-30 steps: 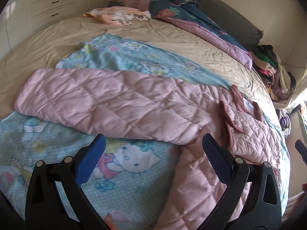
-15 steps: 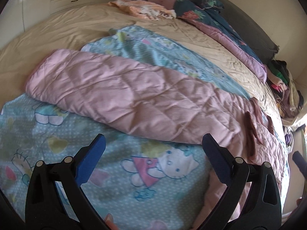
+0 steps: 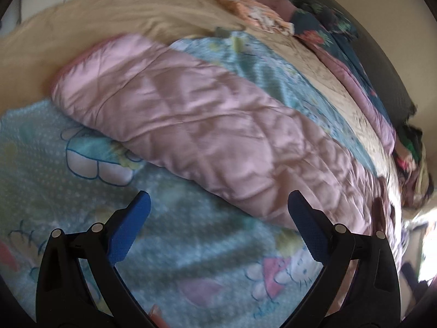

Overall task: Fold large clothes
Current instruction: 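Move the left tool to the other sleeve cuff and grasp it, then lift the sleeve and fold it across the jacket front with the left tool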

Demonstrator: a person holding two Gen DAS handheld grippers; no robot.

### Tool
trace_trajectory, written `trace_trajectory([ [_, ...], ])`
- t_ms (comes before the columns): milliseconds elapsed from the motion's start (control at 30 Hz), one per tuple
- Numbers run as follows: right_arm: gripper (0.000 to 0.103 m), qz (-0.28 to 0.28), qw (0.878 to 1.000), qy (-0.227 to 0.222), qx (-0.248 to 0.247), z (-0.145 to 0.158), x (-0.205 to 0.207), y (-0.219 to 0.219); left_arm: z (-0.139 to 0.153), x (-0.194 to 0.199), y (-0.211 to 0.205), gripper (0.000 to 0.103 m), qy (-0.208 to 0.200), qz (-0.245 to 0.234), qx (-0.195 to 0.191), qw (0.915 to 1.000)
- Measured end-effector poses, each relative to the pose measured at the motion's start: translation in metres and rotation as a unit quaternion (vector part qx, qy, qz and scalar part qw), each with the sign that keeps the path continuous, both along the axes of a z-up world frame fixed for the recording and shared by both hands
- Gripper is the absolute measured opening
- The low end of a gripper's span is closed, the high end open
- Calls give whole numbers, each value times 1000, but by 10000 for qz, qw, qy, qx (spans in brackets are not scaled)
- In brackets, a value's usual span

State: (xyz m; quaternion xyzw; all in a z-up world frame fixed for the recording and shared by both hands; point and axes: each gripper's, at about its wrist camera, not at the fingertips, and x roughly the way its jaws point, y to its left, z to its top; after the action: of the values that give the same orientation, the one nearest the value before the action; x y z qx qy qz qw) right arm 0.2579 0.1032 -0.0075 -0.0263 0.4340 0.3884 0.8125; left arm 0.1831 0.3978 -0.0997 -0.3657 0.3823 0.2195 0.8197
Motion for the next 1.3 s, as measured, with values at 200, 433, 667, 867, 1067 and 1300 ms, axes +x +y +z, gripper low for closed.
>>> trace_trajectory([
  [200,94,-273,9995,118,66,-1,10,-19,-8,1,31,94,-165,569,-222,9980],
  [433,94,-481,9983,199,252,9,11,-48,-1,-5,59,27,-265,1234,-229,9917],
  [667,94,-725,9961,188,477,25,12,-79,59,-10,40,12,-862,987,253,9911],
  [867,94,-906,9934,116,701,44,6,-112,120,-10,11,11,-1329,748,711,9857],
  [1067,94,-1087,9896,66,943,61,-2,-149,169,-6,-29,11,-1653,417,1029,9800],
  [1300,94,-1290,9860,19,1054,71,-9,-191,209,2,-73,11,-1882,63,1274,9738],
])
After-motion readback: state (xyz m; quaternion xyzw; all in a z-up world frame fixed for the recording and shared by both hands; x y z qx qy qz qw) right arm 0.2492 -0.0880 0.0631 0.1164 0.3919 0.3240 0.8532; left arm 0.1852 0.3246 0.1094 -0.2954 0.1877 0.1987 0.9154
